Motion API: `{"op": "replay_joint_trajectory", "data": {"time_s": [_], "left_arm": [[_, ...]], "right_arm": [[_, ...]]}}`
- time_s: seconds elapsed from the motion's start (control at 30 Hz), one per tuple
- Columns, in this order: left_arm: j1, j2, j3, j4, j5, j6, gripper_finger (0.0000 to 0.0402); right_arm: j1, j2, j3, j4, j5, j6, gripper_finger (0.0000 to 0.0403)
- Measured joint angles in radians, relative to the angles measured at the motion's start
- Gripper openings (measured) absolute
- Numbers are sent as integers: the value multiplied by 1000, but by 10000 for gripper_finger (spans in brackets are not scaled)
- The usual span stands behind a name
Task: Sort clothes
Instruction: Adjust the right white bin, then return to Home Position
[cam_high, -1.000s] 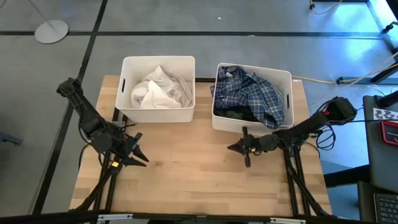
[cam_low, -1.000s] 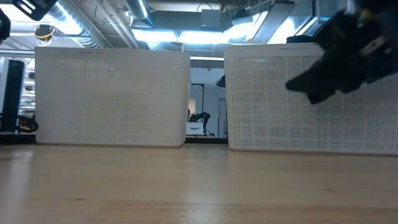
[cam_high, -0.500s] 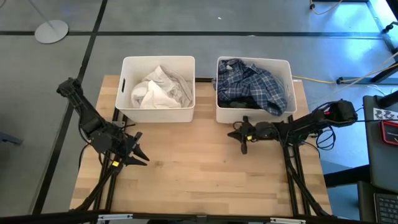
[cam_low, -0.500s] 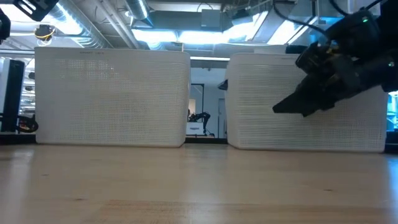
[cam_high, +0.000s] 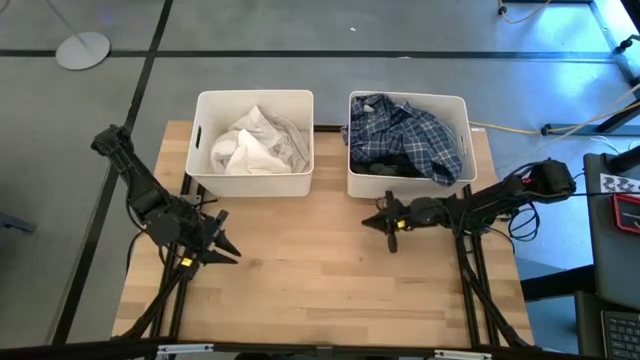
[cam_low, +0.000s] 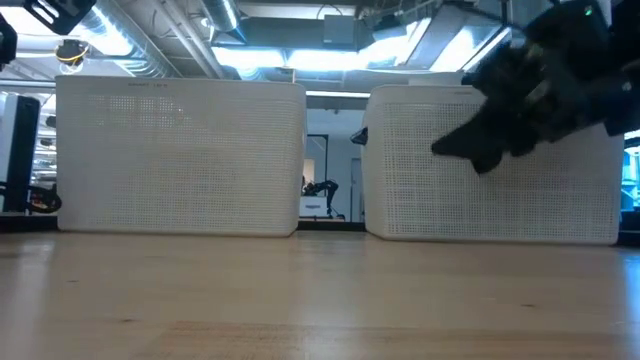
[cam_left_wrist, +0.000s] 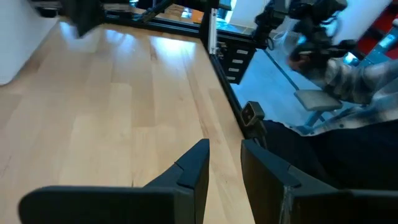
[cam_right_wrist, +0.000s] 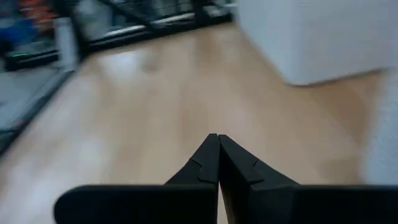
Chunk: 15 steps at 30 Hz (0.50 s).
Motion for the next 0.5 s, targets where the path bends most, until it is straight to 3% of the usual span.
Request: {"op": "replay_joint_trajectory", "data": {"time_s": [0.27, 0.33, 0.5], "left_arm": [[2, 45, 1, -309, -186, -262, 81], [-7, 73, 1, -287, -189, -269, 81], [-52, 127, 1, -120, -197, -97, 81]], "right_arm": [[134, -67, 63, 18, -16, -26, 7], [175, -77, 85, 21, 6, -35, 7], [260, -81, 127, 22, 21, -36, 7]]}}
